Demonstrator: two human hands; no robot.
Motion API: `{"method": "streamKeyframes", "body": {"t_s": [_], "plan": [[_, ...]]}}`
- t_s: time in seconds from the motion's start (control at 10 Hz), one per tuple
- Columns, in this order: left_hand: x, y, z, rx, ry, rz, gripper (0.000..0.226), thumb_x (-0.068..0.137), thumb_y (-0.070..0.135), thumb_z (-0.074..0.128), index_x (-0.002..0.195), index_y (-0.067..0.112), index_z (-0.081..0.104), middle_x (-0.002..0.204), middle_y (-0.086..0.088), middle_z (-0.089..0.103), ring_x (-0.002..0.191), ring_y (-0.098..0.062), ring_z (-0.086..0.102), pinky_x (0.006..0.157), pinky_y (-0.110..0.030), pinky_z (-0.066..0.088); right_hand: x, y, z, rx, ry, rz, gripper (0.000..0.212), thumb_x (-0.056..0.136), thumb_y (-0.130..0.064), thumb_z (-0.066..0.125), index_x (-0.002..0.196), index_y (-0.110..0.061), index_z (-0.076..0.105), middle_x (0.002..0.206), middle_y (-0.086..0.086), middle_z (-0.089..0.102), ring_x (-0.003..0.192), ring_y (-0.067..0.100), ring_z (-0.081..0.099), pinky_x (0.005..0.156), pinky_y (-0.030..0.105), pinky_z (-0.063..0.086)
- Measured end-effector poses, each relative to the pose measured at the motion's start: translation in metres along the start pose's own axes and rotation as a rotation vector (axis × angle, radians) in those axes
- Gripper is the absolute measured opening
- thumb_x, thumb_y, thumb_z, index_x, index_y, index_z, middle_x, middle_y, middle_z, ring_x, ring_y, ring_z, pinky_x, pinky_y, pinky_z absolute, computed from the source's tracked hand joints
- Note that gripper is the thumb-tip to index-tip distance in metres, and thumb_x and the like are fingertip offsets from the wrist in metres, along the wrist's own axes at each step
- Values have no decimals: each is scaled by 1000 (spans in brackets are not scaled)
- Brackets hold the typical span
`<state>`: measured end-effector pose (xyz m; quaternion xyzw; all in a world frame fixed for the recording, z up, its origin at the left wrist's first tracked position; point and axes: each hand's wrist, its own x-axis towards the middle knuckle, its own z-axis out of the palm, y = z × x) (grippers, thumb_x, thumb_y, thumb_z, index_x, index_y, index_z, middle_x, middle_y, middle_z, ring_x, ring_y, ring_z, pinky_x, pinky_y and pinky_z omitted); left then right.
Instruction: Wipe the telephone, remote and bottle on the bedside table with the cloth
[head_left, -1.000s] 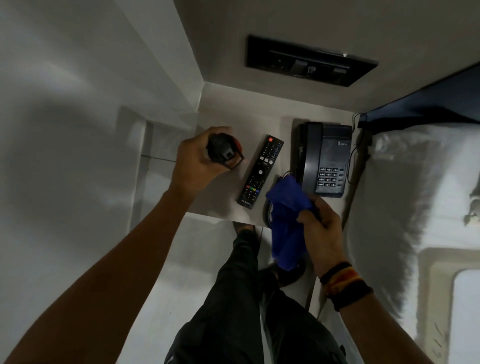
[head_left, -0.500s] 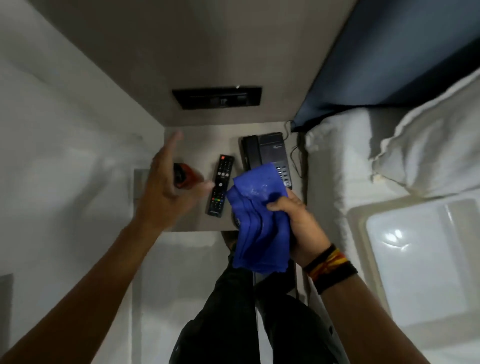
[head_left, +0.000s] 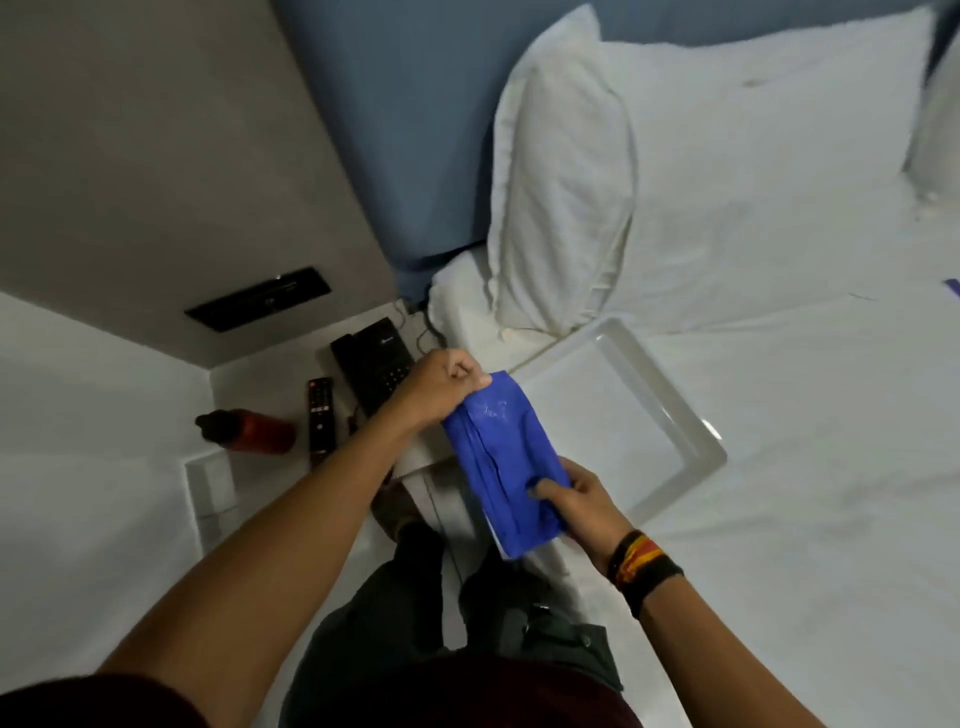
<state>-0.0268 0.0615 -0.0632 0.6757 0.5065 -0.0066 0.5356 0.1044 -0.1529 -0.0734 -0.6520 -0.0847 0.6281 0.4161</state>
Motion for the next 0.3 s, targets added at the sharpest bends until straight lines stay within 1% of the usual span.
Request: {"method": "streamKeyframes", "body": {"t_s": [0.1,0.2,0.3], "plan": [[13,14,46,9,37,-1,17,98,19,74,84,25,66,81,5,66,78,-13,64,79,-29,52,-3,23,-42,114,251,-27,19,85,-7,69,102,-10,74,105,21,75,91,34,70,75,41,60],[25,28,75,-15,23,-58,23,99,8,69,120,17,68,108,-7,71,109,-28,69,92,-29,52,12,32,-67,327,423,-64,30,84,1,70,113,-4,69,105,22,73,92,33,71,75,41,61],[17,40,92,106,-100,-70,66,97,-6,58,158,15,42,151,-16,56,137,-31,57,111,-31,48,19,38,-69,322,511,12,59,85,4,69,140,-5,50,127,25,63,108,37,66,90,49,57]]}}
